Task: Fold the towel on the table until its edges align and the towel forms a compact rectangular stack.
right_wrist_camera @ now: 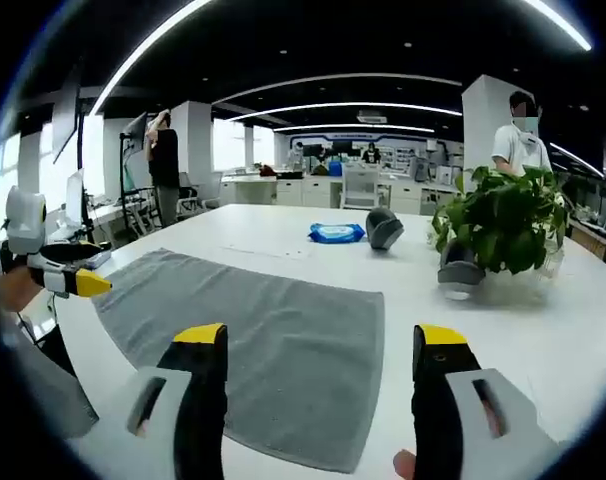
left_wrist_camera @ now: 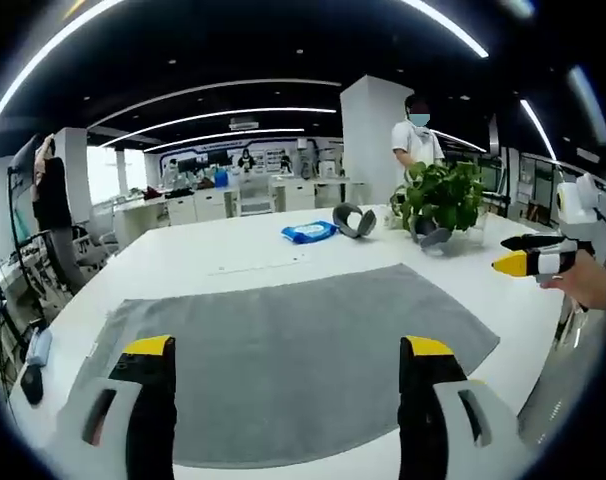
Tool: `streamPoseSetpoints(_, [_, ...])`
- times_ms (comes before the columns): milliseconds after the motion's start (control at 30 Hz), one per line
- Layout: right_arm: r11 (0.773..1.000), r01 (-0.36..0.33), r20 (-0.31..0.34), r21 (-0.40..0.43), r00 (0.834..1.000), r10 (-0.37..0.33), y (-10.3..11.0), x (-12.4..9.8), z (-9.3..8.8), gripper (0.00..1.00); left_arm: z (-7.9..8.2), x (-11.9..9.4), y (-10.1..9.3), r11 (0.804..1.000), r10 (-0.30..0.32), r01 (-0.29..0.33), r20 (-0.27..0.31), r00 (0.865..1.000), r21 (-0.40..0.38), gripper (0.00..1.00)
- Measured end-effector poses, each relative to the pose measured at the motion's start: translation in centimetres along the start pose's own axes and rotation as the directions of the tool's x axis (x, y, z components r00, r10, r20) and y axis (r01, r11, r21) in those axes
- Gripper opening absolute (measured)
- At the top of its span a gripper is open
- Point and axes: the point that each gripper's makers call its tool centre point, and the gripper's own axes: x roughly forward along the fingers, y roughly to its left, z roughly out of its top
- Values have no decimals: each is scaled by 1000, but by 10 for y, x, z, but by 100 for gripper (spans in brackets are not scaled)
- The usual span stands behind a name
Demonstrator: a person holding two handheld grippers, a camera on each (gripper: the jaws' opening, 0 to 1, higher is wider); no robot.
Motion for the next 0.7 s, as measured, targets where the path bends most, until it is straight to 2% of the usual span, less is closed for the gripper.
streamPoseSetpoints(700, [1000, 3, -5, -7, 1000, -3, -1, 0, -1, 74, -1, -1, -1, 1000, 0, 0, -6, 1000, 13, 93])
